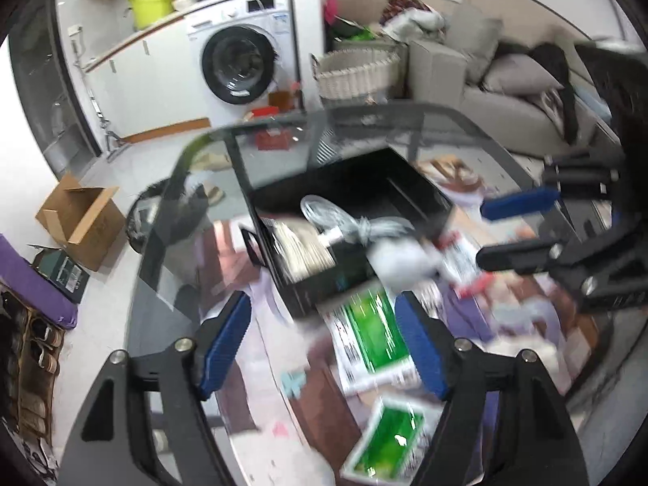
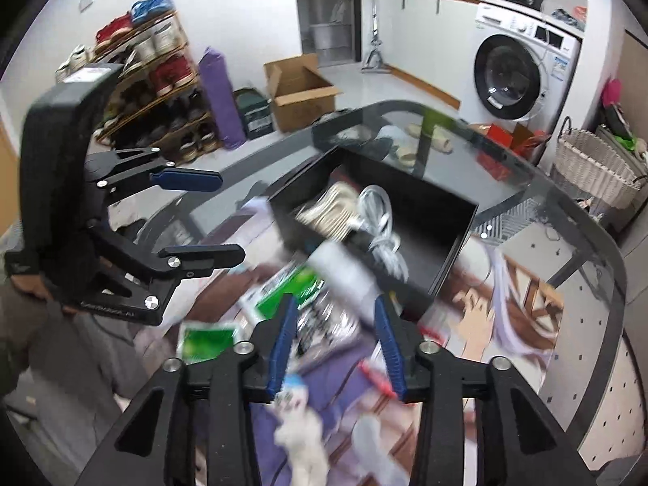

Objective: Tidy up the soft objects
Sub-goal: 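Lower the right tool onto the white plush doll while the left tool lowers onto a green sachet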

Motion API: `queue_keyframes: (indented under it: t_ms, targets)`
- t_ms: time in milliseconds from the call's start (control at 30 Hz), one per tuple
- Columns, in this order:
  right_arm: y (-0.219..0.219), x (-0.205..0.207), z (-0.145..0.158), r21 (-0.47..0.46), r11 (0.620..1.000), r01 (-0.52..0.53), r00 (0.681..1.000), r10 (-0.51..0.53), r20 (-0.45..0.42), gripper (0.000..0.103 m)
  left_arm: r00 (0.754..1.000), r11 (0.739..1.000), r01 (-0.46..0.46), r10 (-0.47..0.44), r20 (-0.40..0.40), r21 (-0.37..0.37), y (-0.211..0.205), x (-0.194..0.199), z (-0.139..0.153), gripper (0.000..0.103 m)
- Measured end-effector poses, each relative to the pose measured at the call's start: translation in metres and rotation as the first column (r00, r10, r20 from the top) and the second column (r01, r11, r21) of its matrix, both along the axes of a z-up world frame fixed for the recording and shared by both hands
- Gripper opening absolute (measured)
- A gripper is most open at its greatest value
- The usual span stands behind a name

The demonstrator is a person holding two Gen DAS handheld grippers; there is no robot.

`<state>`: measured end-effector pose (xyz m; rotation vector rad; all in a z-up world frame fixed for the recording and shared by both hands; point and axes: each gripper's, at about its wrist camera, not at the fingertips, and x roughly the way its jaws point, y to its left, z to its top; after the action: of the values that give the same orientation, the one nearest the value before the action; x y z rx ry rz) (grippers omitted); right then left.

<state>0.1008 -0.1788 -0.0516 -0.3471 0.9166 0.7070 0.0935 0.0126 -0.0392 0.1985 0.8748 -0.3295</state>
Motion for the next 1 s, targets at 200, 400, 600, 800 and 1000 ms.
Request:
queue_keyframes:
  t_ms: [200, 400, 600, 800, 1000]
  targets:
    - [-0.006, -0.026, -0.016, -0.006, 0.999, -0.031, 0.997, 0.031, -0.065, 0.047, 0.996, 0.999, 0.045, -0.043, -0.075, 0.022, 0.0, -0.026, -0.023, 0.075]
    - [0.004, -0.04, -0.038, -0.062, 0.993, -0.098, 0.984, 0.088, -0.153, 0.047, 0.972, 0.99, 0.128, -0.136, -0.19, -0.055, -0.013, -0.042, -0.036, 0.075]
    - [0.013, -0.049, -0.053, -0.114, 0.981, -0.155, 0.97, 0.129, -0.204, 0.047, 0.957, 0.985, 0.173, -0.172, -0.234, -0.015, -0.021, -0.047, -0.047, 0.075]
    - [0.013, -0.048, -0.068, -0.153, 0.975, -0.161, 0.965, 0.122, -0.232, 0.047, 0.947, 0.983, 0.185, -0.179, -0.267, -0.004, -0.027, -0.049, -0.057, 0.075]
    - [0.015, -0.045, -0.086, -0.217, 0.961, -0.171, 0.962, 0.116, -0.248, 0.048, 0.938, 0.979, 0.201, -0.185, -0.292, 0.023, -0.031, -0.048, -0.066, 0.075]
